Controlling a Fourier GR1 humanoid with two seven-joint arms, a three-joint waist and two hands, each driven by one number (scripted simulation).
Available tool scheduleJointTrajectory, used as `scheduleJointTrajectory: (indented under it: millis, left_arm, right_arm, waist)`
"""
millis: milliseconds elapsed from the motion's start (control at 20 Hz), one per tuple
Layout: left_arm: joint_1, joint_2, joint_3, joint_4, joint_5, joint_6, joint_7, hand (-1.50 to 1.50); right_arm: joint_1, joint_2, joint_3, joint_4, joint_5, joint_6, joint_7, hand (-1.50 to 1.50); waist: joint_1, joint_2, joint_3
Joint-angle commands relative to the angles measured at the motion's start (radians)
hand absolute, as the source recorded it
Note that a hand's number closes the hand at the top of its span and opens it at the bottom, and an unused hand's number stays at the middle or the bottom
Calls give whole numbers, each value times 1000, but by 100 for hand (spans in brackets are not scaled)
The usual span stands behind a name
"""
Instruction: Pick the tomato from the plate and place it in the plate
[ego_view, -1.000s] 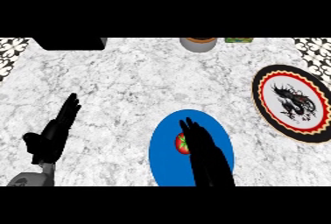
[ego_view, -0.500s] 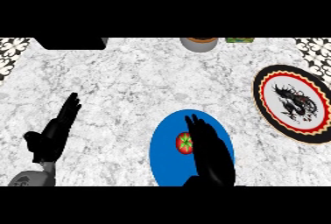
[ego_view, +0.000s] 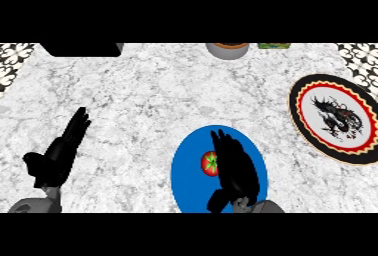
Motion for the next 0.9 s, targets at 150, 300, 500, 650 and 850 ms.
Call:
scheduleJointTrajectory:
  millis: [150, 300, 500, 650, 850]
  left_arm:
    - [-46, -44, 13, 39, -43, -10, 9, 0]
    - [10, -51, 22, 9, -63, -11, -17, 0]
    - [-31, 21, 86, -19, -1, -75, 50, 0]
    - [8, -42, 50, -49, -49, -34, 38, 0]
    - [8, -82, 24, -43, -91, -10, 37, 0]
  right_arm:
    - [-22, 68, -33, 195, 77, -67, -58, -150]
    - [15, 69, -33, 220, 94, -89, -88, -150]
    - [-44, 46, -88, 259, 5, 9, -232, 150]
    - [-96, 70, -46, 368, 2, -97, -233, 150]
    - [-87, 46, -124, 336, 15, -43, -324, 150]
  waist:
    - [-1, 1, 0]
    - [0, 0, 0]
    - [2, 1, 0]
    - [5, 1, 0]
    - [1, 0, 0]
